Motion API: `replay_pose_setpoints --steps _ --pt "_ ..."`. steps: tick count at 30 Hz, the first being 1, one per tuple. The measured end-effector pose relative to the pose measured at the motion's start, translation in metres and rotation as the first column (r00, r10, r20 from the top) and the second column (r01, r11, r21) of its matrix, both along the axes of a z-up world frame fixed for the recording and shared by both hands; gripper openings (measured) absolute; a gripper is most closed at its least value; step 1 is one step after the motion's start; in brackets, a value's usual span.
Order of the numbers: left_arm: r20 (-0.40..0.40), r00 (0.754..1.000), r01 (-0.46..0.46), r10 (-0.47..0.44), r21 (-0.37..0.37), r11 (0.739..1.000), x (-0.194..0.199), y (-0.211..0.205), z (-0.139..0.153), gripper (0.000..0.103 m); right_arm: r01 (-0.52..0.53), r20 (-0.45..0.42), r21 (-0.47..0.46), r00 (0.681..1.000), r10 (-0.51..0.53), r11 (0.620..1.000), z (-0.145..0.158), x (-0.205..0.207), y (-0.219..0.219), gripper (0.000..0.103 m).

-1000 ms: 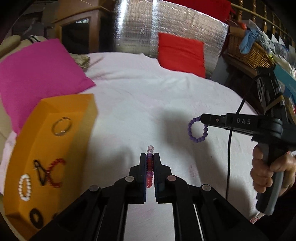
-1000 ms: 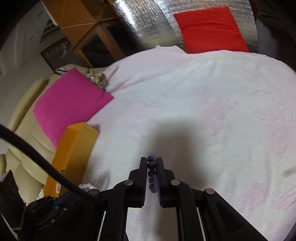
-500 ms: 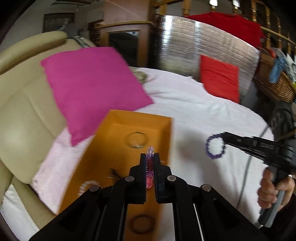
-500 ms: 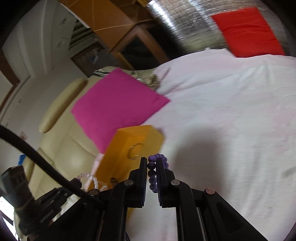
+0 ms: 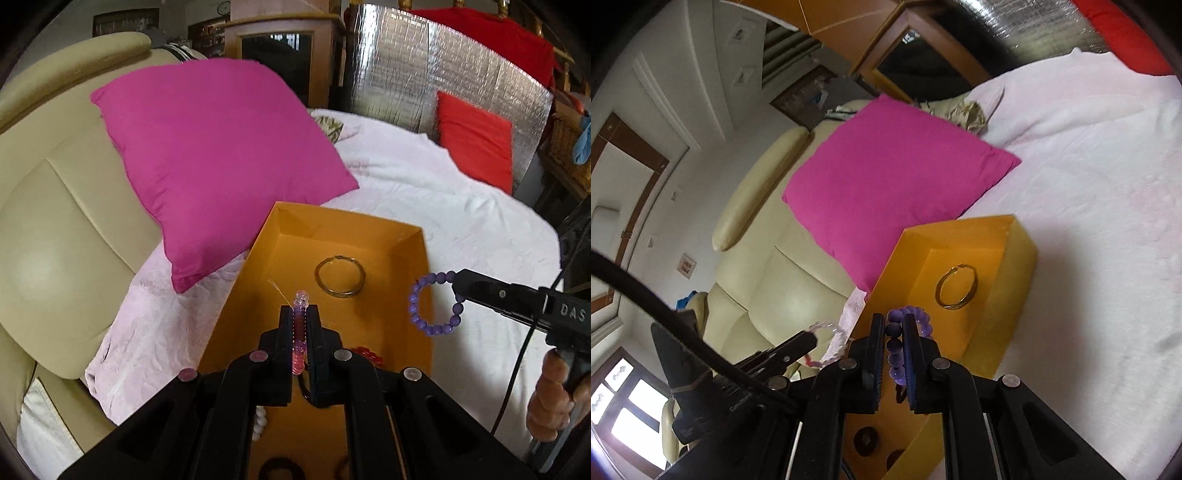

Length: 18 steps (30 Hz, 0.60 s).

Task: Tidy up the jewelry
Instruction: 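Lower both bead bracelets into the orange box and open both tools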

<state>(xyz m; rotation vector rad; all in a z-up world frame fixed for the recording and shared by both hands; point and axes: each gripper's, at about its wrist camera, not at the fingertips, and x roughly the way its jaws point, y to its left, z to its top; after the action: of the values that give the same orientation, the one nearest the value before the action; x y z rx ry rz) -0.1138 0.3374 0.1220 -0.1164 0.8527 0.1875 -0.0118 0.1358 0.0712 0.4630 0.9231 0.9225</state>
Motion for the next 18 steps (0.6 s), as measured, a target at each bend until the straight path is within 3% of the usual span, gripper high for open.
replay_pose_setpoints --steps 5,18 --pt "-0.054 0.999 0.004 -0.004 0.004 1.0 0.021 0.005 -0.019 0.007 0.014 0.03 -0.089 0.999 -0.012 0.996 -0.011 0.007 0.017 0.011" --pt "-0.148 0.989 0.009 -0.004 0.032 0.999 0.052 0.004 -0.058 0.007 0.019 0.07 -0.202 0.998 -0.005 0.979 -0.031 0.012 0.038 0.012"
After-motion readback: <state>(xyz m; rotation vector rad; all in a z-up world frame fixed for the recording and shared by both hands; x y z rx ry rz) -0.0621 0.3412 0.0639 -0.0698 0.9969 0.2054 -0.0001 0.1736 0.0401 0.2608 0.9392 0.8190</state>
